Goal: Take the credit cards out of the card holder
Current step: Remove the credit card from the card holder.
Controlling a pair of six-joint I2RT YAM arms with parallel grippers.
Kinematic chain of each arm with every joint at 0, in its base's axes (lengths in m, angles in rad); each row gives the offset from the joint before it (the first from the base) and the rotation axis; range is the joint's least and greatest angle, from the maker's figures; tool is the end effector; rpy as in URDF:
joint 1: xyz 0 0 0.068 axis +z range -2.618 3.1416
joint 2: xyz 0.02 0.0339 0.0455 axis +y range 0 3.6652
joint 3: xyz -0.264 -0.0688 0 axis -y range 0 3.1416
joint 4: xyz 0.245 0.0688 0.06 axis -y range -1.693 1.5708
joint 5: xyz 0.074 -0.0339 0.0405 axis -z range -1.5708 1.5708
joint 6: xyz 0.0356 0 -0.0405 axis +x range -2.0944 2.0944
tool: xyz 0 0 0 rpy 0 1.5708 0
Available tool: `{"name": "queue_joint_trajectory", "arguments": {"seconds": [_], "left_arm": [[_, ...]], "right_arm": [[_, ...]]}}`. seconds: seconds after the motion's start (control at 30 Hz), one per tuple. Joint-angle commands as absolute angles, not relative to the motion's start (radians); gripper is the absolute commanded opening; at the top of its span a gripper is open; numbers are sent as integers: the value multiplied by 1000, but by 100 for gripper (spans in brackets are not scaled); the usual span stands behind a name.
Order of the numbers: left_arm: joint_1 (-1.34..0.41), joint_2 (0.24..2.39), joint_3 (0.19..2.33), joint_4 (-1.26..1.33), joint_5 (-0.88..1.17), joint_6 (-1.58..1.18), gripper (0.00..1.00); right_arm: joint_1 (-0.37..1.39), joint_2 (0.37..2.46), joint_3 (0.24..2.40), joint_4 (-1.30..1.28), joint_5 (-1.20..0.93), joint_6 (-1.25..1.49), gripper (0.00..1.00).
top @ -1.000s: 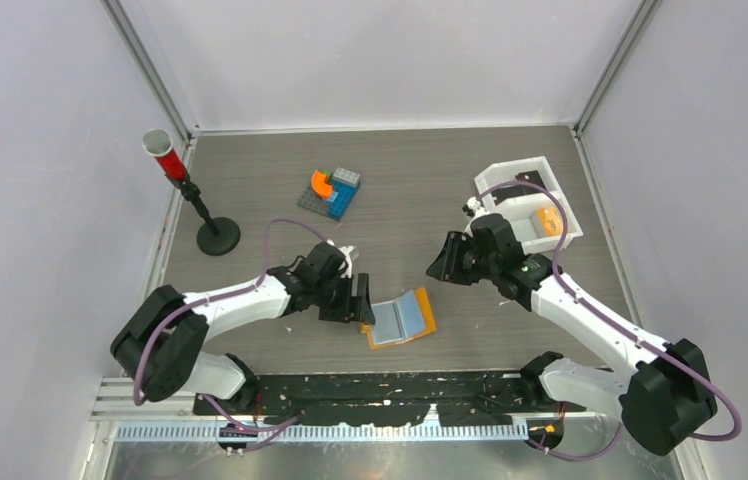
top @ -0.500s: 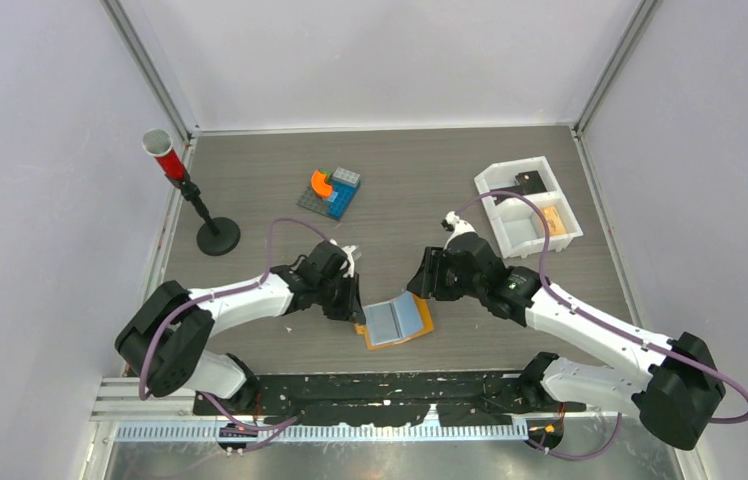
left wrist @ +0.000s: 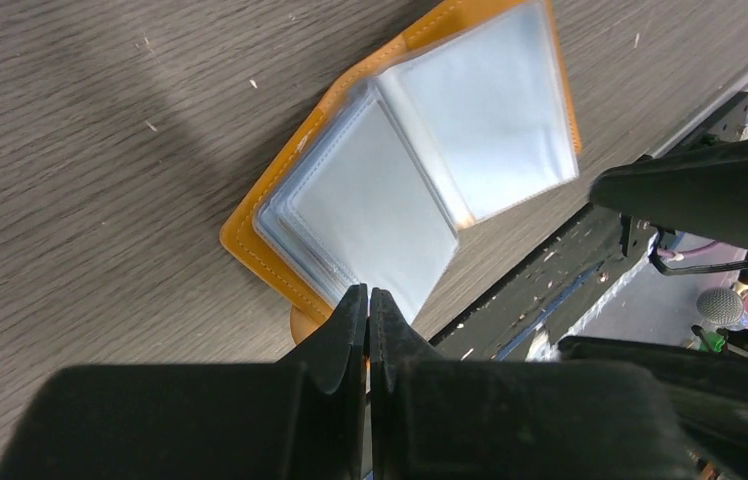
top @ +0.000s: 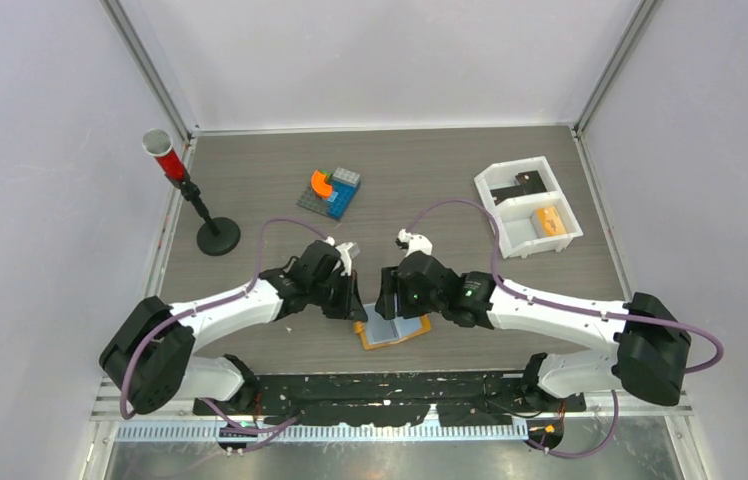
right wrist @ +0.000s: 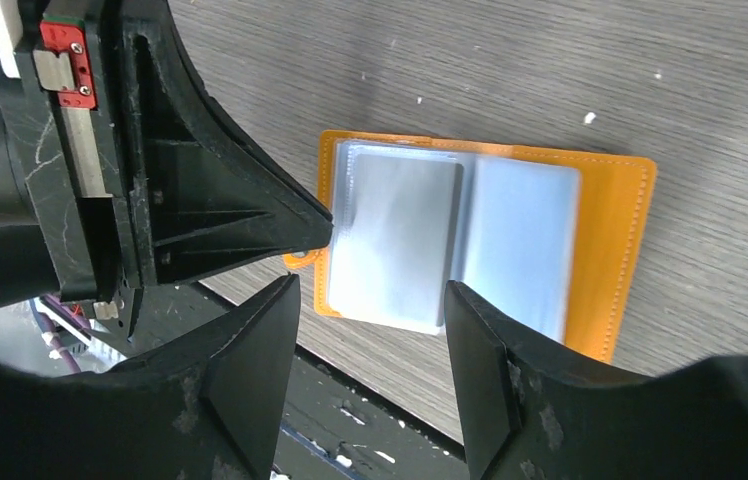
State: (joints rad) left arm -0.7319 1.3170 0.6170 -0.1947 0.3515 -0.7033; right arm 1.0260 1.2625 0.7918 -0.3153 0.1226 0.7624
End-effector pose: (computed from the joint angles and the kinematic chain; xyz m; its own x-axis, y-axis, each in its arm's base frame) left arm 0.1755 -0.1742 0.1733 -0.9520 0.0390 -0.3036 0.2255 0.7600 -0.6095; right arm 0.1399 0.2224 0.2301 -0.8205 -0.0313 -0.5708 -0.3282 0.8433 0.4255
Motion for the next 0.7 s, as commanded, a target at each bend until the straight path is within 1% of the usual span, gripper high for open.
{"name": "queue_joint_trajectory", "arguments": {"seconds": [0.0,0.2,0.33,0.47,0.67], "left_arm": [[-735,1259,610,-167,355,-710,0],[-735,1193,596,-178,333,-720,0],[-735,1141,591,-172,330,-729,0],[-734,1117,564,-139,291,-737,0],[-733,1101,566,-127,304,-762,0]], "right_arm": [[1054,1294,845,-259,196,786,62],[1060,1380,795,-168,166,799,64],[1063,1391,734,-73,123,814,68],[1063,1397,694,-11,90,818,69],[1066,1410,671,48,63,824,71]]}}
